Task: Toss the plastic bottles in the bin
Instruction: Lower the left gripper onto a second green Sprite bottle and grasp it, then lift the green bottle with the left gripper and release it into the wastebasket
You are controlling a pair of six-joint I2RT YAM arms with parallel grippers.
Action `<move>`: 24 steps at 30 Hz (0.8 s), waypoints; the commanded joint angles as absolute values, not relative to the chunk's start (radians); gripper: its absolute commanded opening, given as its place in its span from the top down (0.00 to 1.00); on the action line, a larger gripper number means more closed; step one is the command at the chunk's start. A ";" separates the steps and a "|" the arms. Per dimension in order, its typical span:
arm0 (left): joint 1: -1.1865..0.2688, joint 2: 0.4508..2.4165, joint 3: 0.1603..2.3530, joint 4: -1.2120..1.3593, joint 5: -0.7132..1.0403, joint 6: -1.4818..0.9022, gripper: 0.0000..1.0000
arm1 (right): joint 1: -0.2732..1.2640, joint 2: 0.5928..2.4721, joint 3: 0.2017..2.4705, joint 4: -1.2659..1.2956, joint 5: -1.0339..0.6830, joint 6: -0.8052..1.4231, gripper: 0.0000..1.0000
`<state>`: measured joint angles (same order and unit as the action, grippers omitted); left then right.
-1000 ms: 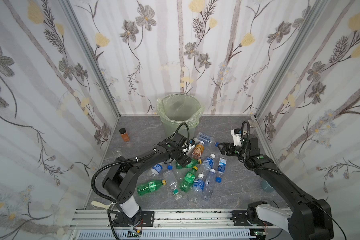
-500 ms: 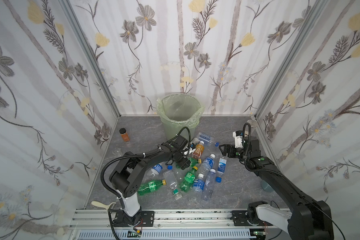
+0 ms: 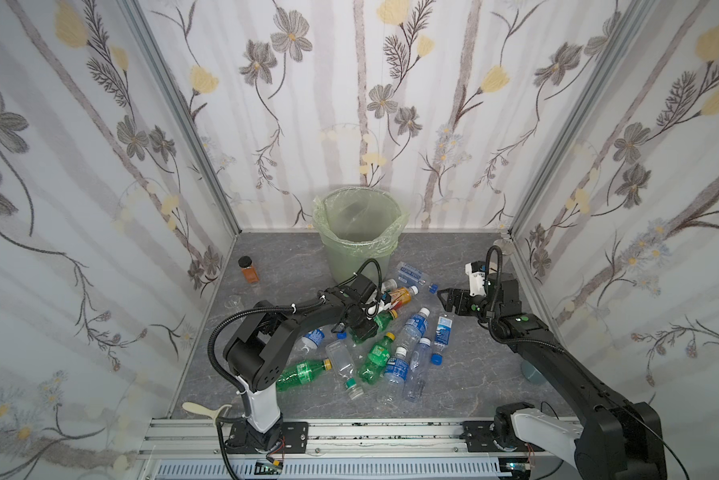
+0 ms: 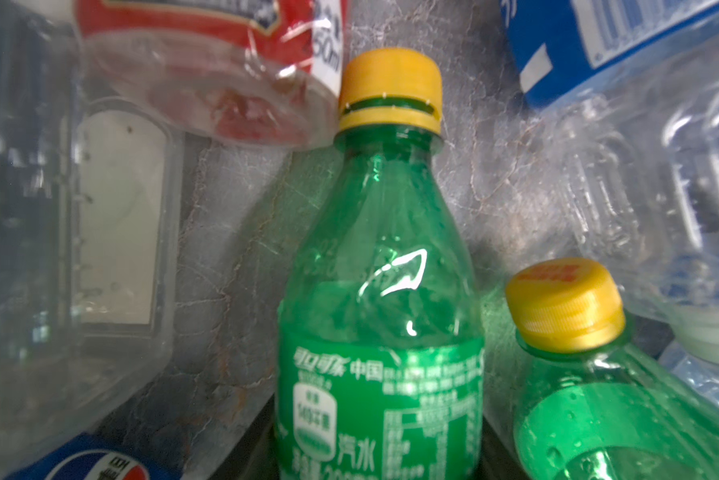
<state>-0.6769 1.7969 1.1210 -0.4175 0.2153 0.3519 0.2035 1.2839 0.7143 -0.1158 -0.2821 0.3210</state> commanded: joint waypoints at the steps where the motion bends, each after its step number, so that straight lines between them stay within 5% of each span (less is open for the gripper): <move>1: -0.675 1.745 1.116 -0.411 0.186 0.346 0.49 | 0.204 1.279 0.713 -0.067 -0.290 0.327 0.10; 13: -0.674 1.452 1.073 -0.415 0.234 0.255 0.49 | 0.204 1.288 0.724 -0.064 -0.293 0.331 0.11; 24: -0.615 1.008 0.881 -0.409 0.111 -0.083 0.50 | 0.204 1.319 0.746 -0.069 -0.302 0.327 0.12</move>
